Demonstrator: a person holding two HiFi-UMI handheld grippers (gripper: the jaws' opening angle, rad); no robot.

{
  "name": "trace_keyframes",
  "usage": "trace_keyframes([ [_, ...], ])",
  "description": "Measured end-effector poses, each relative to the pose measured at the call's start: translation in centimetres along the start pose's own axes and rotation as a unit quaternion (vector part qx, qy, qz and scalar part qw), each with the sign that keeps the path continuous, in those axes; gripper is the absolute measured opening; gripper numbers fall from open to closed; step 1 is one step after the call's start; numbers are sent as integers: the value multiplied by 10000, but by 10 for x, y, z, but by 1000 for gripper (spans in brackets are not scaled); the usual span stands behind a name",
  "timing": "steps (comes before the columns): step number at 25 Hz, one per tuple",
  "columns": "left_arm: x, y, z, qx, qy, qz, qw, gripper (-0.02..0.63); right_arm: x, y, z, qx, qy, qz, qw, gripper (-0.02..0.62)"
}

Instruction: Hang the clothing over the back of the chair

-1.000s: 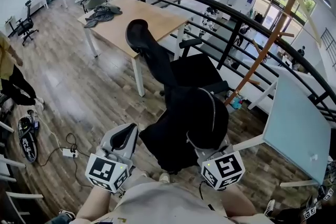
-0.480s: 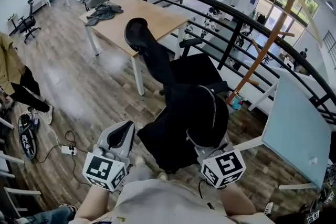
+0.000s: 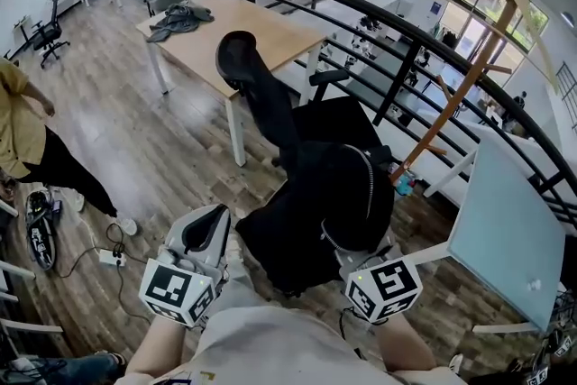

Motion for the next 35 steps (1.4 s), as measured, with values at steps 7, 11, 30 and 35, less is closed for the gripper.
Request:
trace_keyframes([
  [7,28,-20,-2,-15,9,104,9999,2,29,13,-3,94,-58,87,9999,170],
  [11,52,-37,-3,-8,-19,176,9998,2,51,23,-5,66,-80,158,9998,170],
  [30,209,-193,-35,-66,-43,573,9983,2,229,75,-68,-150,-179,601,9979,170],
  [35,243,-236,-44,2,-51,743,9972,2,280,81,-83,-104,-146,825,9964,170],
])
Point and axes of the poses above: the fingertips, and each gripper's own axes: x forward along the fingers, y to its right, z out of its underside, the point moved 10 cm from there along -x, backward along the fingers, and after that the axes turned 6 degrees about -z, right-handed, at the moved point
